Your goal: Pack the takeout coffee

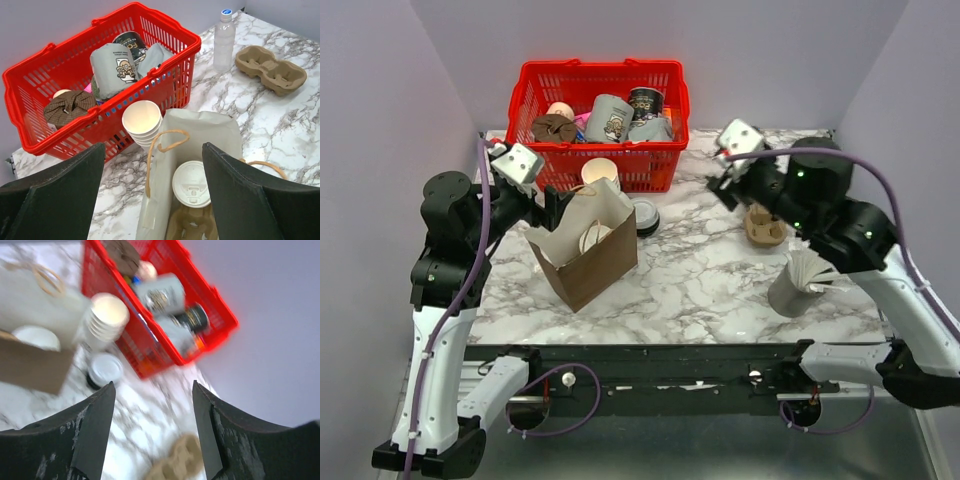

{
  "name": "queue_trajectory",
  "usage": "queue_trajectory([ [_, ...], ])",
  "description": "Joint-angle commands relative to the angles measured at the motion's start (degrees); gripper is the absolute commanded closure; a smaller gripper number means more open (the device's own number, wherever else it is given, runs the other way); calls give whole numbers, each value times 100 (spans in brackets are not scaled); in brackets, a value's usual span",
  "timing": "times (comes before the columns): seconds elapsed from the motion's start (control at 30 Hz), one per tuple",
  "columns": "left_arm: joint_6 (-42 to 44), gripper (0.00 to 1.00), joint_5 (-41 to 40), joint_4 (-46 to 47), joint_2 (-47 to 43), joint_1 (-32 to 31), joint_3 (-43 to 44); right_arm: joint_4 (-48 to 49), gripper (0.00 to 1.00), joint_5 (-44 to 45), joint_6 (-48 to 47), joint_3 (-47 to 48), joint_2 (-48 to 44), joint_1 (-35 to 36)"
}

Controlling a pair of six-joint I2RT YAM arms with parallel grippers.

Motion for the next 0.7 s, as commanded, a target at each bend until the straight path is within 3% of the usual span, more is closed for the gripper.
queue_trajectory([
  [0.0,-172,13,362,336,11,-1,65,-1738,30,-151,295,-78,-463,-1437],
  [0.1,-278,13,494,432,3,8,83,-2953,32,-513,84,-119,-850,-1732],
  [0.17,-269,13,573,503,-32,8,65,-3281,34,-435,276,-654,-1395,-1759],
  [0.27,-260,14,635,521,-50,8,39,-3713,41,-557,452,-1384,-1949,-2346],
  [0.43,-207,14,731,398,-41,8,-13,-5021,42,-1373,348,-1500,-2302,-2567],
  [0.67,-190,13,863,494,-41,8,-199,-5225,43,-629,-240,-2246,-2653,-2567],
])
